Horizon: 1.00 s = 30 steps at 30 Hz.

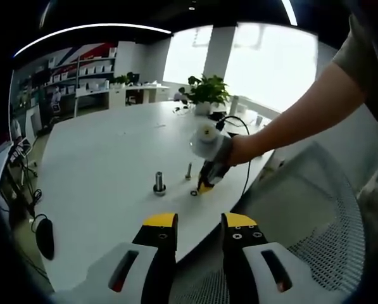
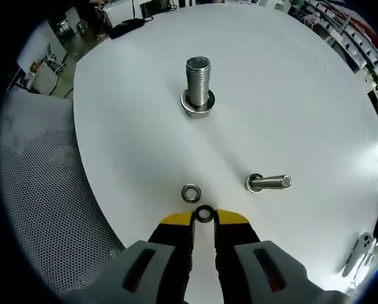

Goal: Place the washer onto the threaded stud by aligning its center hole with the stud, sliding it down to the base, and recovering from edge contact or off-axis alignment until the washer reaches the visible bottom stop.

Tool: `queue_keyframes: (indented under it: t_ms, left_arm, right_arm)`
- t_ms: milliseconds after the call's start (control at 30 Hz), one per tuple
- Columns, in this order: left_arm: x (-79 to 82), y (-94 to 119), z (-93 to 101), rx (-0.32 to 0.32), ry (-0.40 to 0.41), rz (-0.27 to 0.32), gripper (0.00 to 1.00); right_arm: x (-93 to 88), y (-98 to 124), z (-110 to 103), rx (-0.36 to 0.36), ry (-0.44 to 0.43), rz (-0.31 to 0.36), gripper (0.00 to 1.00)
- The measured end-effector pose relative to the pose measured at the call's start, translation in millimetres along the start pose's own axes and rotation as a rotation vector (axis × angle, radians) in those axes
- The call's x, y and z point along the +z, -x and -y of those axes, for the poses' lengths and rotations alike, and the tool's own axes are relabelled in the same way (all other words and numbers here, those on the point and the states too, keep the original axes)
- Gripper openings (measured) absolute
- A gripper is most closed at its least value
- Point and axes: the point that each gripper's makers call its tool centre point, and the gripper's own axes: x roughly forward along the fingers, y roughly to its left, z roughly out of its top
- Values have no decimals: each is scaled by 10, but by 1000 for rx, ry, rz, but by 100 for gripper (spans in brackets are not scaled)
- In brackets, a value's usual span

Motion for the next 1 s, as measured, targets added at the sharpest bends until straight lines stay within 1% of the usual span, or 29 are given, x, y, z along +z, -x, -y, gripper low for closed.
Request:
queue_keyframes:
  t_ms: [200, 367, 500, 633, 700, 900, 1000]
  left_arm:
    - [-5, -2, -7, 3, 4, -3, 25]
    - [-8, -2, -11, 5, 3, -5, 25]
    - [-8, 0, -14, 6, 4, -4, 25]
    - [-8, -2, -9, 3, 2, -5, 25]
    - [-8, -2, -5, 1, 0, -5, 25]
    - [-4, -4, 3, -3, -2, -4, 25]
    - [-4, -4, 5, -4, -3, -4, 25]
  right_arm:
    - [14, 26, 38, -2, -12, 15, 13]
    - [17, 94, 72, -6, -15, 24, 13]
    - [51, 201, 128, -15, -27, 47, 13]
    - [86, 328, 217, -40, -25, 74, 13]
    - [143, 407, 278, -60, -21, 108, 13]
    - [259, 605, 375, -97, -6, 159, 13]
    - [318, 665, 407, -112, 9, 181, 13]
